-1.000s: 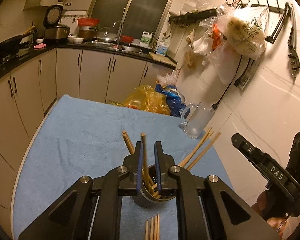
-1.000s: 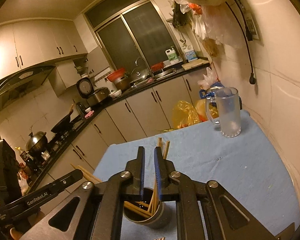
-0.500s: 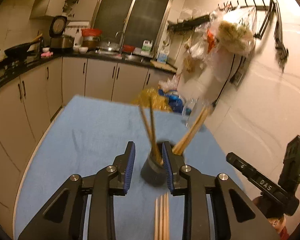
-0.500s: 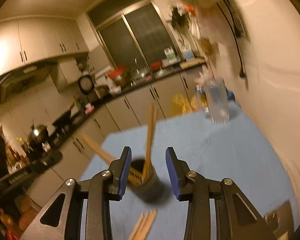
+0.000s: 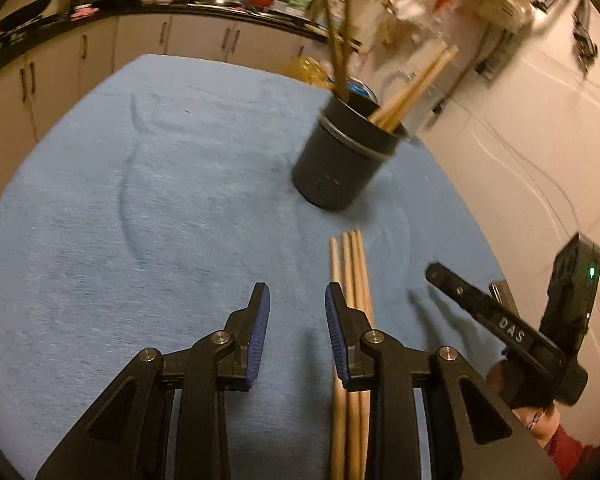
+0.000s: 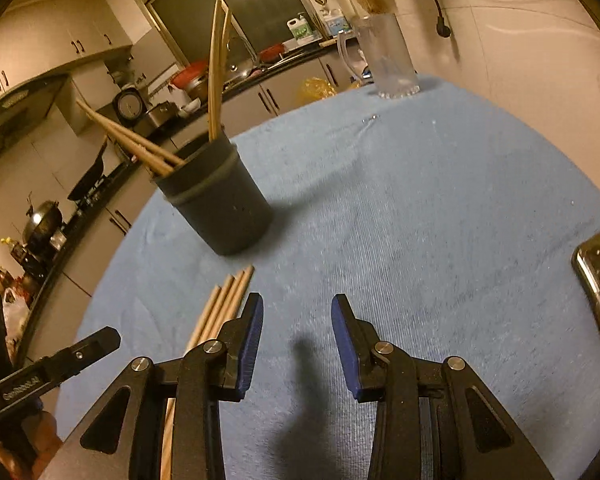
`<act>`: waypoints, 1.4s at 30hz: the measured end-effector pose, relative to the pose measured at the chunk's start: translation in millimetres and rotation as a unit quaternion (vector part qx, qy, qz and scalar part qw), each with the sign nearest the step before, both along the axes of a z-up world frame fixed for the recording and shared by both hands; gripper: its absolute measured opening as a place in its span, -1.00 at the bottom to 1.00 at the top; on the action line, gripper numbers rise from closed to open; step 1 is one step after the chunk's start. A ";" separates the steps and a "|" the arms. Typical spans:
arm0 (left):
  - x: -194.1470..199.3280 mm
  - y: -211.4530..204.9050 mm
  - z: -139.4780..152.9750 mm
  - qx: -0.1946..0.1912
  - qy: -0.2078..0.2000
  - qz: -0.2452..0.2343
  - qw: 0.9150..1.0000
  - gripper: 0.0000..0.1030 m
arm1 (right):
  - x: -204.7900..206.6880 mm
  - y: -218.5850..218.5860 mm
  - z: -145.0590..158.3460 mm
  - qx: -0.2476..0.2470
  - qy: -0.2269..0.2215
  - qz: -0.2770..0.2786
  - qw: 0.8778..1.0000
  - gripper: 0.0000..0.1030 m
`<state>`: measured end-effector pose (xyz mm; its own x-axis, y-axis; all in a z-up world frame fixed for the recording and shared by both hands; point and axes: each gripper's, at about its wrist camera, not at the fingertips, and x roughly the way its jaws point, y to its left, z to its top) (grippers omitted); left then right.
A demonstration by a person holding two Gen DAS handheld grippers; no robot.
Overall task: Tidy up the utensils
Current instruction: 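Move both open grippers back to the chopsticks lying on the towel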
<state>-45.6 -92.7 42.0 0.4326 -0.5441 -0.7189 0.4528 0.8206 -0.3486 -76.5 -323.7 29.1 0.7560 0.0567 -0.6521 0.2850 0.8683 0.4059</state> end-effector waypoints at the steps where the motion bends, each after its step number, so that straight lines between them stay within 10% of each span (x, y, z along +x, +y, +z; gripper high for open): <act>1: -1.4 -3.4 -1.0 0.003 0.000 -0.005 1.000 -0.47 | 0.4 -0.4 -0.8 0.002 0.000 0.001 1.000 -0.25; 21: 18.9 -67.8 -21.6 0.145 -0.007 -0.024 0.989 -0.84 | 0.3 -7.2 -7.7 0.048 -0.001 0.003 0.999 -0.25; 30: 28.6 -12.3 -22.5 0.102 0.009 0.055 0.993 -0.84 | 3.1 -2.5 -6.5 0.030 0.009 0.002 1.000 -0.25; 42: 20.0 7.0 -31.8 0.056 -0.002 0.048 0.997 -0.84 | 34.4 38.8 -3.2 0.001 0.077 0.069 0.995 -0.40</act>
<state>-25.6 -85.8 10.2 0.4827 -0.4166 -0.7704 0.3712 0.8940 -0.2509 -42.2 -284.8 25.9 0.6322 0.1554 -0.7591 0.2212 0.9027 0.3690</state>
